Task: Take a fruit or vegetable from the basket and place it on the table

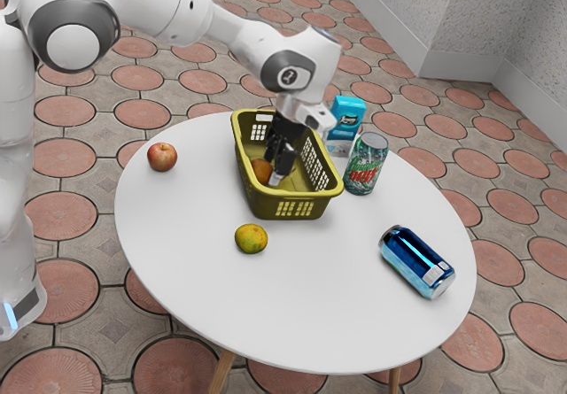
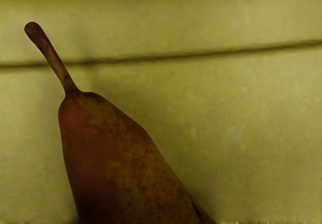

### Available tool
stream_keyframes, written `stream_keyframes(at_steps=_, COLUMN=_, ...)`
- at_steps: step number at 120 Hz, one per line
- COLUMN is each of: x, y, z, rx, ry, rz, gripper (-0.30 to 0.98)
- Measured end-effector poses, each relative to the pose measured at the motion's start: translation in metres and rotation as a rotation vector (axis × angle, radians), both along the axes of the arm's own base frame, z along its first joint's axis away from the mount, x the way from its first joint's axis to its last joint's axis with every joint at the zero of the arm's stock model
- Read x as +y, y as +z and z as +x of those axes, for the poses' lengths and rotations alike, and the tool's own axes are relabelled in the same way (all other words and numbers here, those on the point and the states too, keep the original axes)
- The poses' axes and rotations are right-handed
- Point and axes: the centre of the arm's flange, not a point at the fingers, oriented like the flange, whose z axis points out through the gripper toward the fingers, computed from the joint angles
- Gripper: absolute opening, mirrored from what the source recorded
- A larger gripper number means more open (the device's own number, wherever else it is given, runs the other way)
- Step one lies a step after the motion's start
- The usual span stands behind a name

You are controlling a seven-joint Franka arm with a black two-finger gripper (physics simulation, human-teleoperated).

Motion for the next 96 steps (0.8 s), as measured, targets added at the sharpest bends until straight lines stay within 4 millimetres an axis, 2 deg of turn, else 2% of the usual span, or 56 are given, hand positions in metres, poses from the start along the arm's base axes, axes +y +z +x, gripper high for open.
stream_keyframes(at_steps=40, x=0.001, y=-0.013, z=-0.007, rx=0.022, ry=0.024, rz=0.0, gripper=0.69)
stream_keyframes(at_steps=76, x=0.001, y=-0.014, z=-0.006, rx=0.017, ry=0.035, rz=0.004, gripper=0.69)
stream_keyframes(at_steps=81, x=0.001, y=-0.014, z=-0.007, rx=0.017, ry=0.037, rz=0.005, gripper=0.66)
stream_keyframes(at_steps=88, x=0.001, y=-0.019, z=-0.009, rx=0.022, ry=0.039, rz=0.007, gripper=0.56)
stream_keyframes(at_steps=96, x=0.005, y=-0.021, z=-0.011, rx=0.02, ry=0.047, rz=0.012, gripper=0.65)
